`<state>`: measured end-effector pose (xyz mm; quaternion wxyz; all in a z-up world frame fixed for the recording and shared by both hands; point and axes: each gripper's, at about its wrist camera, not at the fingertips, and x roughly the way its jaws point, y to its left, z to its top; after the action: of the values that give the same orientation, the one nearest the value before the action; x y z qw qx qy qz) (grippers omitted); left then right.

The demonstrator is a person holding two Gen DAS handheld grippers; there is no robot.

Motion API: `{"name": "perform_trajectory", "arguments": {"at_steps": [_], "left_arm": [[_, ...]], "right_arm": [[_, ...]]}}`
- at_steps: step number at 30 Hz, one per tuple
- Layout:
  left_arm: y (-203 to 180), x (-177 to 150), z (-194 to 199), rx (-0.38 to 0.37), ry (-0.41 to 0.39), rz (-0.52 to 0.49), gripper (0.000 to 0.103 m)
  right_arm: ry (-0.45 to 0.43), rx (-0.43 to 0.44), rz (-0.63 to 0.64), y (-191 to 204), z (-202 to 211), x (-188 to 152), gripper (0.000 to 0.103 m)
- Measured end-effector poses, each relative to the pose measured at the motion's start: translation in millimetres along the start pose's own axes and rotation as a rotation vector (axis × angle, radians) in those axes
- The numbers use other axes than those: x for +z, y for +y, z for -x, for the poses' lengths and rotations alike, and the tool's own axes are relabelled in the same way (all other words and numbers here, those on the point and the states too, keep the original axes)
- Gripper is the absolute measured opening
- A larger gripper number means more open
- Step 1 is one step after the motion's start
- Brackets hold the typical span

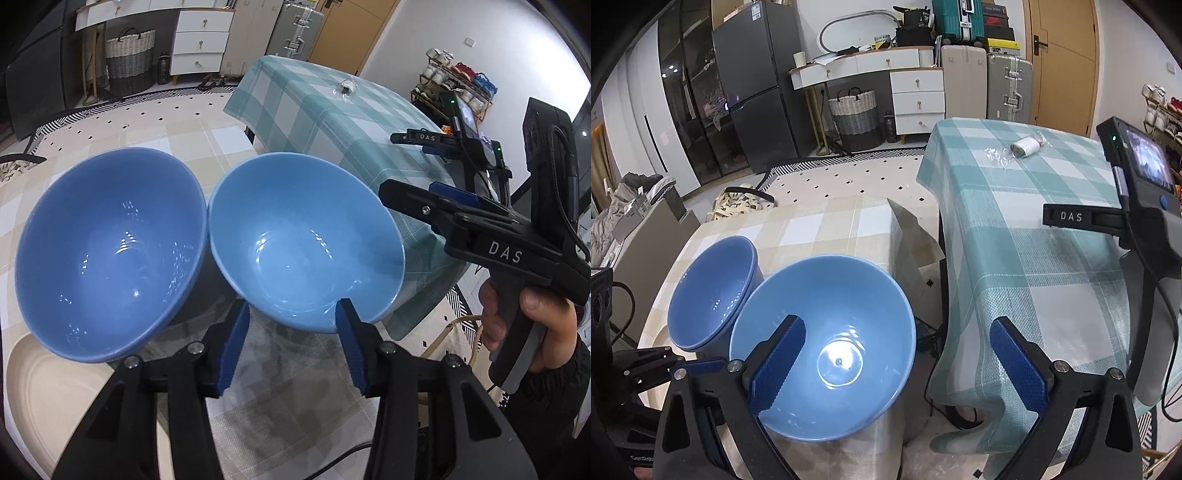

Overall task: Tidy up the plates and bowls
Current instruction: 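Close both grippers on the lighter blue bowl's rim, then lift the lighter blue bowl with both grippers over the darker blue bowl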

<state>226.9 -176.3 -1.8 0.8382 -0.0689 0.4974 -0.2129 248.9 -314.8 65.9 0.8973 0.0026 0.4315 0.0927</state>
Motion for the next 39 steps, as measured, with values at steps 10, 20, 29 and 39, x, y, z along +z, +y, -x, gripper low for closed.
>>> {"name": "perform_trajectory", "arguments": {"at_steps": [10,20,29,39], "left_arm": [[12.3,-0.4,-9.9,0.048,-0.008,0.027,0.047],[16.8,2.7,-13.5,0.069,-0.016,0.034,0.044],[16.1,5.0,-14.7,0.075,-0.020,0.013,0.030],[11.0,5.9,-13.4,0.096,-0.025,-0.019,0.029]], "right_arm": [[0.105,-0.013,0.034,2.5,-25.1,-10.9,0.061],[0.158,-0.019,0.014,-5.3,-42.8,-15.0,0.038],[0.166,-0.024,0.039,-0.3,-49.6,-16.1,0.016],[0.152,-0.037,0.051,2.9,-44.9,-17.1,0.012]]}}
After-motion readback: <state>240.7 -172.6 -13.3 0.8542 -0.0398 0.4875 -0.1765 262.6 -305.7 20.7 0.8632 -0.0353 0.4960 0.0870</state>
